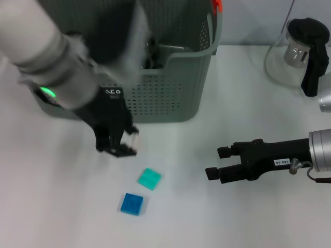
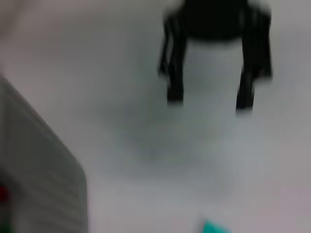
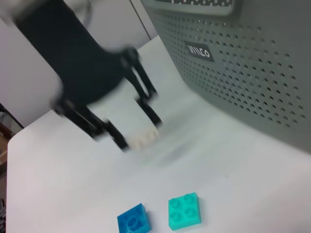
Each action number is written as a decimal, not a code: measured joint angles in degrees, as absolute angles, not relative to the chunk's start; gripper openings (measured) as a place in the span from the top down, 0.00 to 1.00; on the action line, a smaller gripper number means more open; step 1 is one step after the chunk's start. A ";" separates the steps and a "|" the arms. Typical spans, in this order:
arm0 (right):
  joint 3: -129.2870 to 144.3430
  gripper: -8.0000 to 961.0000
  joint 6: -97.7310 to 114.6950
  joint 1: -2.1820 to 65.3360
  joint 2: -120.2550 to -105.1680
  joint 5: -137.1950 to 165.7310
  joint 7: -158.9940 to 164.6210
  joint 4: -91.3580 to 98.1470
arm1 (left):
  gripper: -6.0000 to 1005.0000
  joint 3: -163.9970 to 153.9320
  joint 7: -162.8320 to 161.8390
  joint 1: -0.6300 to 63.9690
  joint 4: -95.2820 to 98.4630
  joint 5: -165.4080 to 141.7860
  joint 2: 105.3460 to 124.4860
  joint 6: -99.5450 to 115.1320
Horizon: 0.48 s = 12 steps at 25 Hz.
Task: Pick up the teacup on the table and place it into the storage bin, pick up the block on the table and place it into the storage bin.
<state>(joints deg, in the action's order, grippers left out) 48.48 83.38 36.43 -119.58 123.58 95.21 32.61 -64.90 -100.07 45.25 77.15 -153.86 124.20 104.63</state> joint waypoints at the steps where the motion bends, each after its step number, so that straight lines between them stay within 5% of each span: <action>1: 48.55 0.05 83.40 36.54 -119.52 123.57 95.09 32.60 | 0.52 -60.88 -100.28 45.39 78.81 -151.89 124.19 106.88; 6: 48.69 0.05 83.51 36.78 -119.45 123.58 94.55 32.61 | 0.51 -42.58 -104.18 46.38 85.09 -140.90 122.79 111.77; 12: 48.80 0.05 84.17 36.84 -119.34 123.82 94.52 33.03 | 0.48 -37.79 -114.62 47.19 80.03 -135.40 117.65 94.73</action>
<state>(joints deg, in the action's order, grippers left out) 48.80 84.17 36.84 -119.34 123.82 94.52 33.03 -37.79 -114.62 47.19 80.03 -135.40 117.65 94.73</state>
